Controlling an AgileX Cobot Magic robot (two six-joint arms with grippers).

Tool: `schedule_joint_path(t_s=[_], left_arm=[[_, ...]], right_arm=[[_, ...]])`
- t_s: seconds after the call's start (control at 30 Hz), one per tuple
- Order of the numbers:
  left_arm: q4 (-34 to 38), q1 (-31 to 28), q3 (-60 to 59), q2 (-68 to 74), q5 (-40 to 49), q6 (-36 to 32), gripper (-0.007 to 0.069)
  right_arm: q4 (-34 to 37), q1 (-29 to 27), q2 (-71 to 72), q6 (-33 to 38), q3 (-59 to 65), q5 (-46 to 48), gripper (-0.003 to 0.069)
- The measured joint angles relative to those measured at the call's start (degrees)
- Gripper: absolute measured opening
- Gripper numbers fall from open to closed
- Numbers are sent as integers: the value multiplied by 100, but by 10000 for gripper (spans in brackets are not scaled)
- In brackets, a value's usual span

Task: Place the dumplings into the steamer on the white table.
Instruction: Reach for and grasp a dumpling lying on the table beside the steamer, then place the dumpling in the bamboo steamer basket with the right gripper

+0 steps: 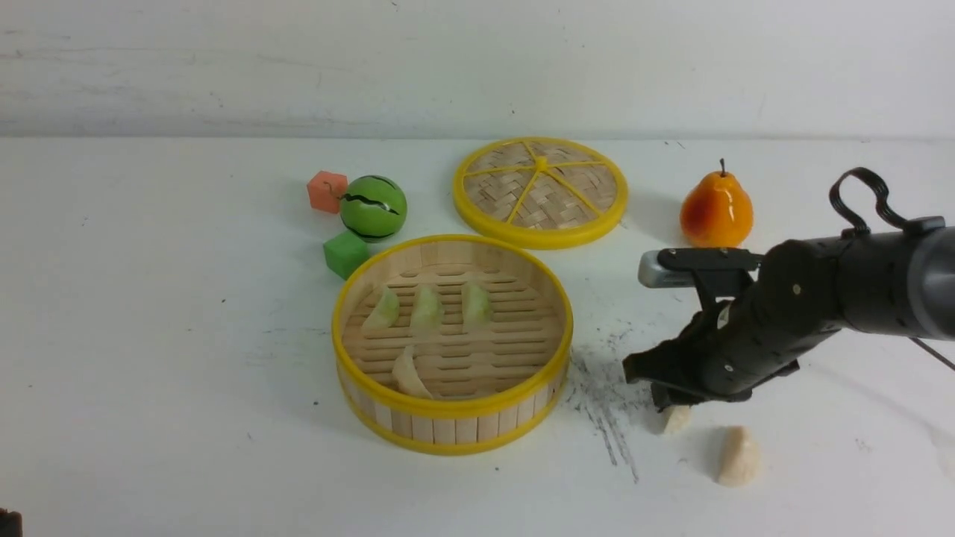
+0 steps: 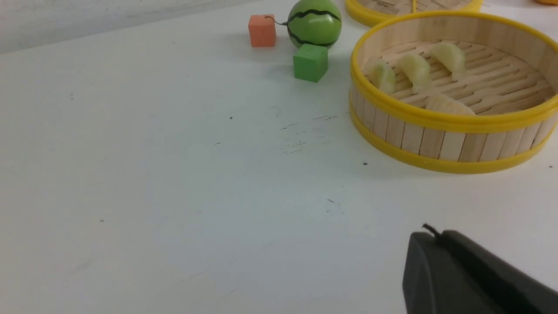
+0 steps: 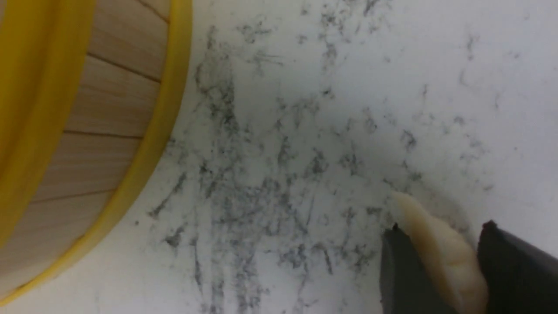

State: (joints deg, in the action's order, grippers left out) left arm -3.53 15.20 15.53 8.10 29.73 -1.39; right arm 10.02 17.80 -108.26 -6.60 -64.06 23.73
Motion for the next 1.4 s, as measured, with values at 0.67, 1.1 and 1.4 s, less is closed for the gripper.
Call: schedule_joint_path(t_s=[0.67,1.1,1.4], left_arm=[[-5,0,0,0,-9,0,-15],[-5,0,0,0,-20,0,-14],[-5,0,0,0,-20,0,-12]], right_arm=[[461,1018,659,1187,-2226,1172,195],[101,2019,-1202,1448,-2925,653,195],[17,2019,-1239,1442,-2950,726,210]])
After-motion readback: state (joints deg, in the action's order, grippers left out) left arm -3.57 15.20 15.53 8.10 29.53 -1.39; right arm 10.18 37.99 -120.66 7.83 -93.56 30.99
